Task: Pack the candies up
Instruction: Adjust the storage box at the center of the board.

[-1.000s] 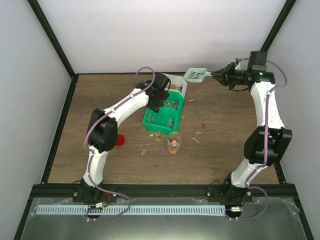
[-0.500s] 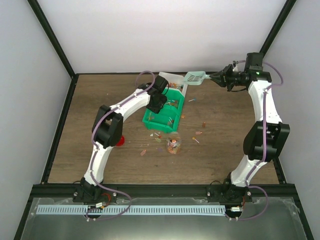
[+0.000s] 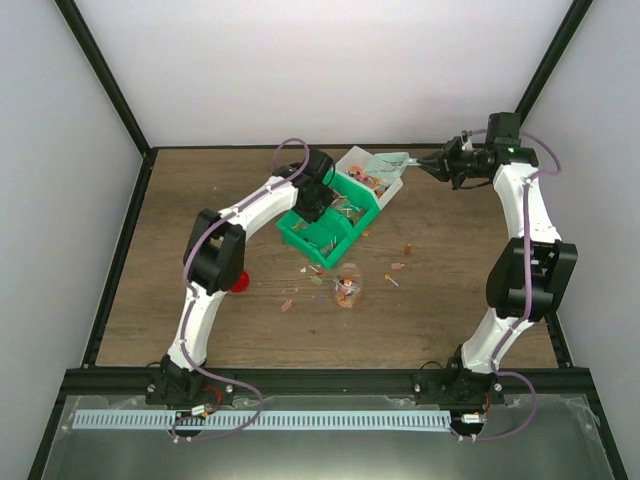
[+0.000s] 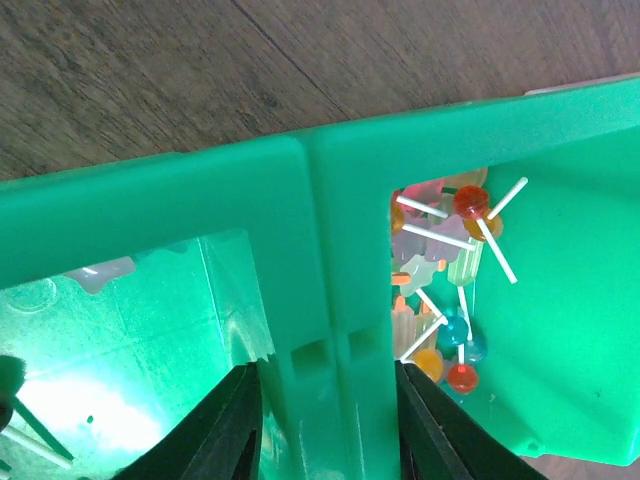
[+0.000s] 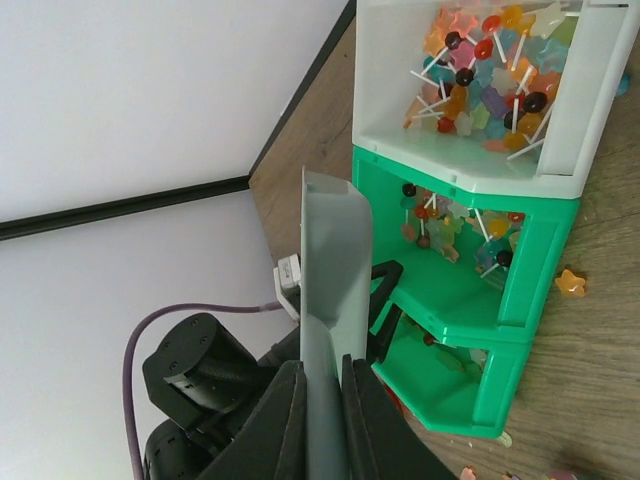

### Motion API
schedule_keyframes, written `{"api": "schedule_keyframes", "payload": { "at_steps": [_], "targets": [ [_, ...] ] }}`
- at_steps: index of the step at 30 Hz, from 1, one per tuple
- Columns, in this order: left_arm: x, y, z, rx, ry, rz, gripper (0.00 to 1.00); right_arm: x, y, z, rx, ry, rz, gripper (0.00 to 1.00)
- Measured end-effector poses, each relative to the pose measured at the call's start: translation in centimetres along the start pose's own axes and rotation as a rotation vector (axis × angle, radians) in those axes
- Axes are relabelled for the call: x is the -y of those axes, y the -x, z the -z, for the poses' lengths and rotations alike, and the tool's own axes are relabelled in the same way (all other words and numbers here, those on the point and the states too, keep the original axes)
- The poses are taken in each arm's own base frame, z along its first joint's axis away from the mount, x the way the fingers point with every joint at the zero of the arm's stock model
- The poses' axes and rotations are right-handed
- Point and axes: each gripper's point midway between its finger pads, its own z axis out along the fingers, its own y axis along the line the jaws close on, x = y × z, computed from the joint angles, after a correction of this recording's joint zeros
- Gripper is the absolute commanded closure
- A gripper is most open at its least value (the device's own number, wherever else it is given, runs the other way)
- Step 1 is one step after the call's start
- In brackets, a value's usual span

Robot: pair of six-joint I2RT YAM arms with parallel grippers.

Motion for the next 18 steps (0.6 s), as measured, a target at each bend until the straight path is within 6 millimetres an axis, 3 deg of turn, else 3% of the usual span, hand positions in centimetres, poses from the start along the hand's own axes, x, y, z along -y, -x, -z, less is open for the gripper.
{"api": "schedule_keyframes", "payload": {
  "at_steps": [5,18],
  "targets": [
    [0.1,0.7,-0.1,-0.019,-0.005,-0.032,0.68,0.7,-0.2,-0.3,-0.008,-0.009,-0.005,0.99],
    [-0.1,1.9,0.0,-0.058,-0.011,-0.156,0.69,5.3,-1.7,-1.6,-0.011,-0.134,-0.051,0.99]
  ]
}}
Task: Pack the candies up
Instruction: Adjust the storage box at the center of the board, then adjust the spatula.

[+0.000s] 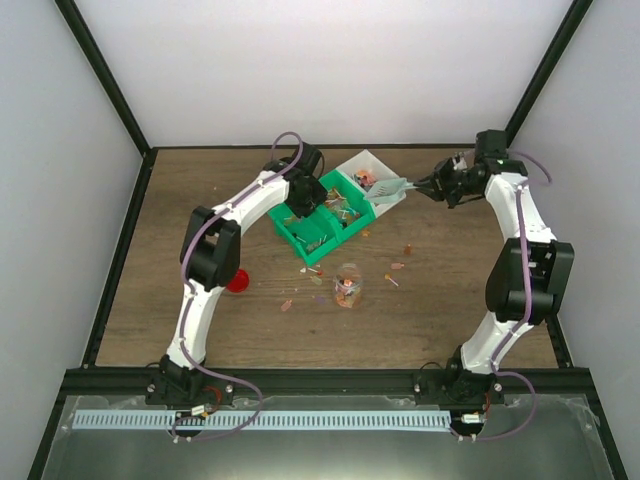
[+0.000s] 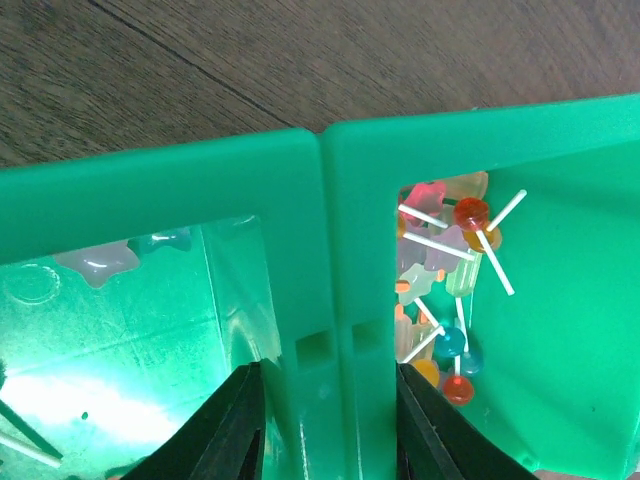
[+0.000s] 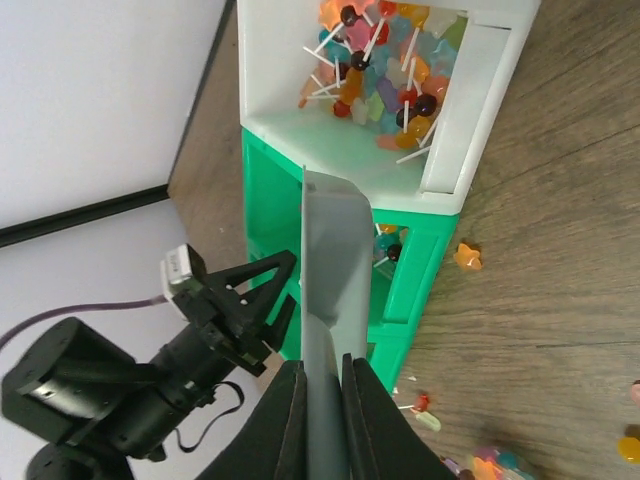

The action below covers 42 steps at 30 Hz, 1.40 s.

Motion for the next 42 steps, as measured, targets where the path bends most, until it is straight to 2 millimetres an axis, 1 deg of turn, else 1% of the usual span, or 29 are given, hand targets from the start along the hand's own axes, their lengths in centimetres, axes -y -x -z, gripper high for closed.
{"api": "schedule_keyframes", "payload": {
  "at_steps": [2,7,11,12,15,17,18,19,21,22,23,25,26,28,29,31,34,38,40,42],
  "targets": [
    [0.0,-0.1,0.0,-0.006,0.001,-0.023,0.63,0.1,-0.5,-0.6,0.007,-0.034,0.013,0.99],
    [0.0,-0.6,0.1,-0.034,-0.004,-0.105,0.45,-1.3,-3.2,-3.1,0.016,-0.103,0.092,0.99],
    [-0.2,-1.0,0.1,-0.059,-0.001,-0.173,0.37,-2.0,-4.9,-4.7,0.026,-0.145,0.129,0.99],
    [-0.3,-1.2,0.2,-0.066,0.0,-0.187,0.34,-2.1,-5.2,-4.9,0.032,-0.154,0.136,0.99],
    [-0.6,-1.7,1.3,-0.078,-0.006,-0.224,0.22,-2.5,-5.9,-5.2,0.061,-0.153,0.153,0.99],
    [-0.2,-1.8,3.0,-0.074,-0.032,-0.249,0.16,-2.5,-6.4,-4.7,0.078,-0.148,0.155,0.99],
    [0.2,-1.8,4.0,-0.067,-0.05,-0.262,0.15,-2.7,-6.4,-4.3,0.092,-0.143,0.159,0.99],
    [0.7,-1.6,5.0,-0.057,-0.073,-0.276,0.14,-2.9,-6.4,-4.1,0.1,-0.137,0.163,0.99],
    [1.9,-1.4,7.9,-0.034,-0.164,-0.287,0.14,-3.8,-6.2,-3.5,0.125,-0.109,0.184,0.99],
    [2.2,-1.2,9.1,-0.028,-0.204,-0.284,0.14,-4.4,-6.1,-3.2,0.137,-0.092,0.195,0.99],
    [2.8,-1.0,10.6,-0.025,-0.282,-0.276,0.14,-4.8,-6.1,-3.0,0.145,-0.073,0.207,0.99],
    [3.2,-0.6,12.6,-0.027,-0.415,-0.248,0.14,-5.5,-6.3,-2.7,0.15,-0.038,0.226,0.99],
    [3.3,-0.5,13.2,-0.03,-0.464,-0.242,0.14,-5.8,-6.5,-2.5,0.149,-0.019,0.236,0.99],
    [3.9,-0.2,13.9,-0.047,-0.561,-0.234,0.14,-6.3,-7.0,-2.3,0.14,0.014,0.251,0.99],
    [4.3,-0.2,13.9,-0.056,-0.595,-0.241,0.14,-6.7,-7.1,-2.2,0.136,0.03,0.259,0.99],
    [5.5,-0.8,13.9,-0.086,-0.673,-0.269,0.14,-7.5,-7.5,-2.0,0.126,0.068,0.278,0.99],
    [6.5,-2.0,14.4,-0.133,-0.755,-0.305,0.17,-8.8,-8.0,-1.7,0.108,0.125,0.307,0.99],
    [8.0,-2.7,15.8,-0.156,-0.852,-0.345,0.28,-10.3,-8.9,-1.2,0.08,0.191,0.342,0.99],
    [8.6,-2.9,16.2,-0.166,-0.892,-0.357,0.38,-10.9,-9.5,-1.0,0.065,0.216,0.358,0.99],
    [9.0,-3.0,16.0,-0.182,-0.921,-0.367,0.48,-11.2,-9.9,-1.0,0.053,0.232,0.368,0.99]
  ]
}}
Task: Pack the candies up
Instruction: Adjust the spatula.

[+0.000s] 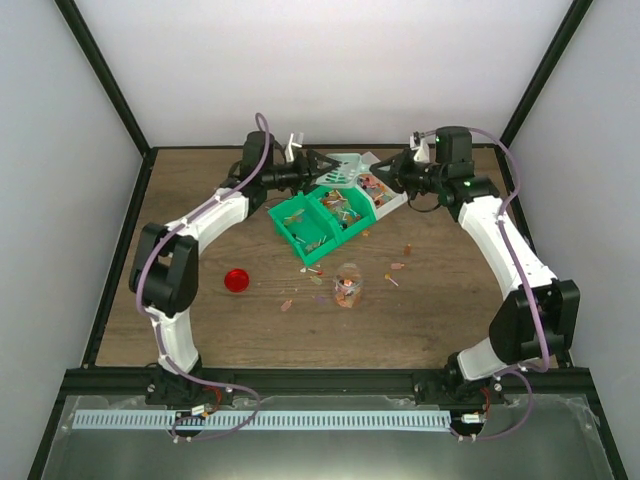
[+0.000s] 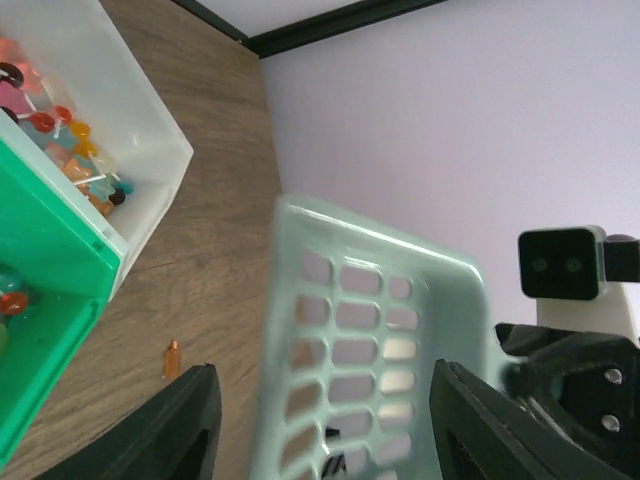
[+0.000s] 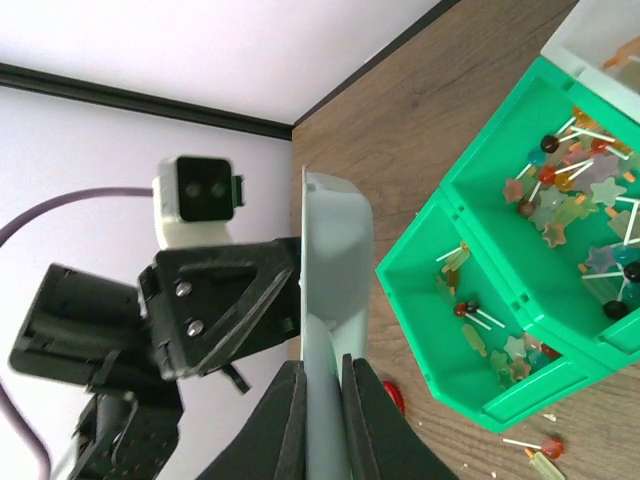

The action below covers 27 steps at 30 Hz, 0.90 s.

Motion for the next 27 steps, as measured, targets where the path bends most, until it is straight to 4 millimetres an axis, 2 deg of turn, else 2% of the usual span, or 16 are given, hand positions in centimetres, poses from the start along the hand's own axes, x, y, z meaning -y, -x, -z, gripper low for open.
{"api": "schedule_keyframes", "payload": {
  "at_steps": [5,9,11,18,20,21,25,27],
  "targets": [
    [-1.3,-0.4,-1.2,-0.041,-0.025,0.035,0.74,0.0,-0.9,0.1,-0.017,0.018,-0.003,0.99],
    [-1.0,-0.6,-1.3,-0.053,-0.058,0.041,0.94,0.3,-1.2,0.0,-0.029,0.021,-0.015,0.99],
    [-1.0,-0.7,-1.3,-0.056,-0.068,0.045,0.96,0.2,-1.1,0.1,-0.025,0.027,-0.014,0.99],
    [-0.2,-0.6,-1.4,-0.087,-0.142,0.037,0.96,-0.1,-1.3,0.7,-0.016,0.023,0.006,0.86],
    [0.0,-0.7,-1.7,-0.112,-0.168,0.025,0.96,0.0,-1.4,1.0,-0.014,0.016,0.019,0.78],
    [0.1,-0.7,-1.8,-0.127,-0.181,0.018,0.96,0.1,-1.4,1.2,-0.014,0.015,0.024,0.71],
    [0.6,-1.2,-2.2,-0.185,-0.219,-0.021,0.96,1.0,-2.0,2.1,-0.023,0.025,0.027,0.32],
    [0.6,-1.4,-2.3,-0.206,-0.229,-0.047,0.96,1.4,-2.2,2.4,-0.034,0.023,0.03,0.29]
  ]
}}
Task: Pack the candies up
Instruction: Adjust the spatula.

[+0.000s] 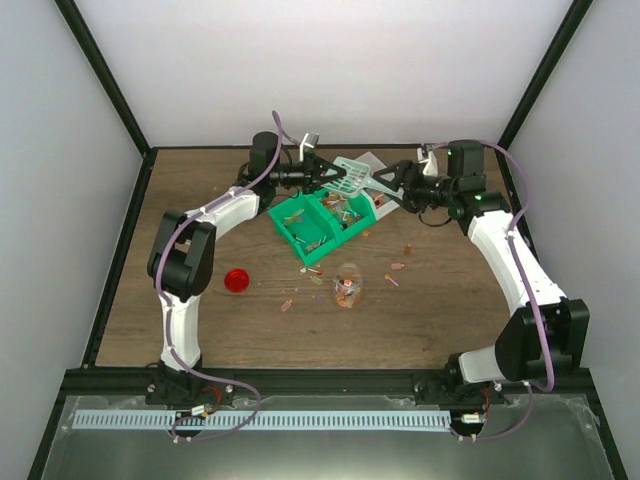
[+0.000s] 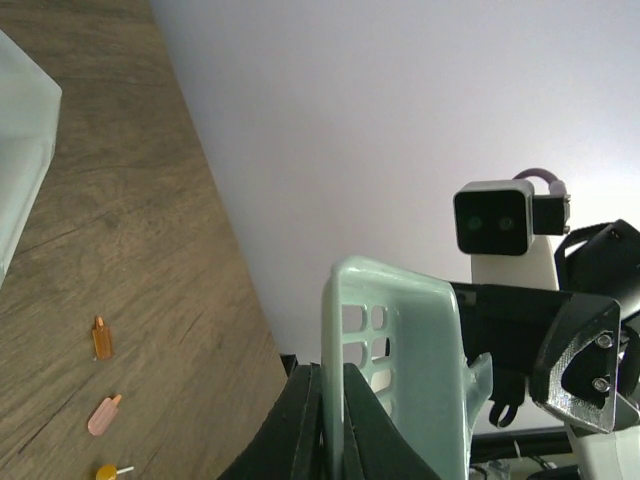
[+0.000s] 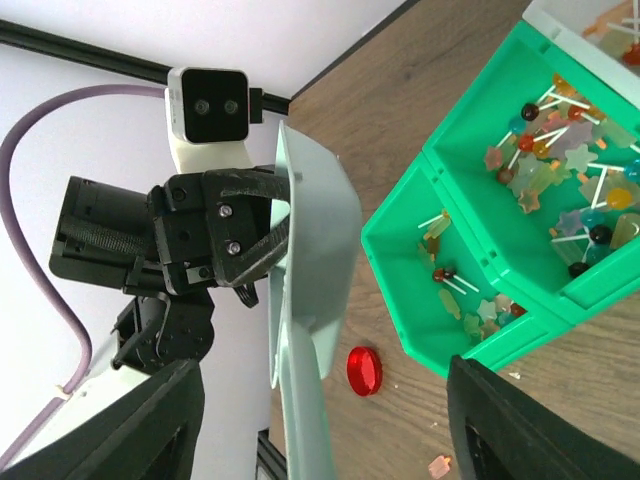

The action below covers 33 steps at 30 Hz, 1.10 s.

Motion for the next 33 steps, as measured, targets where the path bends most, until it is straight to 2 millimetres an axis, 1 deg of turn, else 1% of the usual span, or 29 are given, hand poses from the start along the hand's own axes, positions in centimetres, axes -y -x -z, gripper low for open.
{"api": "schedule_keyframes", "payload": {
  "at_steps": [1,3,5,8,10,17,19,21,25,29,30,31,32,33],
  "targets": [
    [0.1,0.0,0.0,-0.007,-0.003,-0.011,0.96,0.1,0.0,0.1,-0.001,-0.001,0.004,0.29],
    [0.2,-0.2,-0.1,-0.023,-0.008,-0.025,0.96,0.1,-0.1,0.2,-0.012,0.003,0.018,0.37],
    [0.5,-0.3,-0.1,-0.038,-0.017,-0.042,0.96,0.0,-0.4,0.2,-0.025,0.012,0.032,0.42],
    [1.0,-0.4,-0.2,-0.06,-0.033,-0.071,0.95,-0.5,-0.8,0.3,-0.053,0.04,0.04,0.44],
    [1.2,-0.4,-0.2,-0.07,-0.037,-0.087,0.95,-0.8,-1.2,0.3,-0.071,0.059,0.043,0.47],
    [1.0,-0.3,-0.4,-0.082,-0.028,-0.108,0.95,-1.4,-2.0,0.4,-0.115,0.101,0.063,0.68],
    [0.9,-0.1,-0.6,-0.085,-0.029,-0.118,0.95,-1.3,-2.2,0.4,-0.122,0.104,0.063,0.77],
    [0.6,0.0,-0.7,-0.093,-0.031,-0.118,0.95,-0.9,-2.4,0.3,-0.13,0.101,0.056,0.82],
    [0.1,-0.2,-0.9,-0.115,-0.036,-0.108,0.96,-0.3,-2.8,0.2,-0.14,0.088,0.039,0.83],
    [0.0,-0.4,-0.9,-0.131,-0.044,-0.103,0.96,-0.2,-2.9,0.2,-0.144,0.084,0.034,0.83],
    [0.0,-0.4,-0.9,-0.132,-0.045,-0.104,0.96,-0.2,-2.9,0.2,-0.145,0.084,0.035,0.85],
    [0.1,-0.5,-0.9,-0.135,-0.048,-0.106,0.96,-0.1,-3.0,0.2,-0.145,0.084,0.035,0.9],
    [0.1,-0.5,-0.9,-0.137,-0.05,-0.107,0.94,-0.1,-3.0,0.2,-0.146,0.084,0.035,0.95],
    [0.1,-0.5,-0.9,-0.138,-0.05,-0.108,0.89,-0.1,-3.0,0.2,-0.146,0.085,0.037,0.99]
  ]
}}
